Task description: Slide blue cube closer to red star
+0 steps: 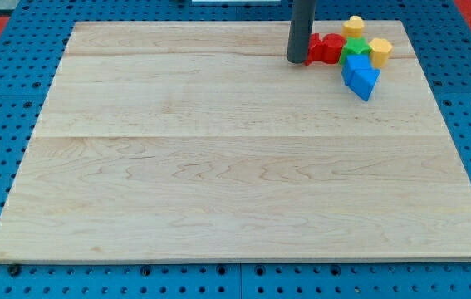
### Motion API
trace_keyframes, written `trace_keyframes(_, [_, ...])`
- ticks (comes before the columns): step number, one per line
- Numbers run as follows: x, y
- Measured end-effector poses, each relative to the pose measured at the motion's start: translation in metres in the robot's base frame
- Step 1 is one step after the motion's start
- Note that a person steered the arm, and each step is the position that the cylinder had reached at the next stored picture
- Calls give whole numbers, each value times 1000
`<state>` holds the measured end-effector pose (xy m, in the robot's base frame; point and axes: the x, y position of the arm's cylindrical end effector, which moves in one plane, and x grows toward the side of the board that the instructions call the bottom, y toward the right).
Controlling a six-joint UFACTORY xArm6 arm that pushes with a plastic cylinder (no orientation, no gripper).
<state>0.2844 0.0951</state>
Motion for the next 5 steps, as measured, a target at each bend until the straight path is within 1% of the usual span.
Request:
trace_keyframes(2, [7, 5])
trace_keyframes(3, [36, 24])
trace_keyframes(4, [75, 36])
trace_keyframes(5, [122, 11])
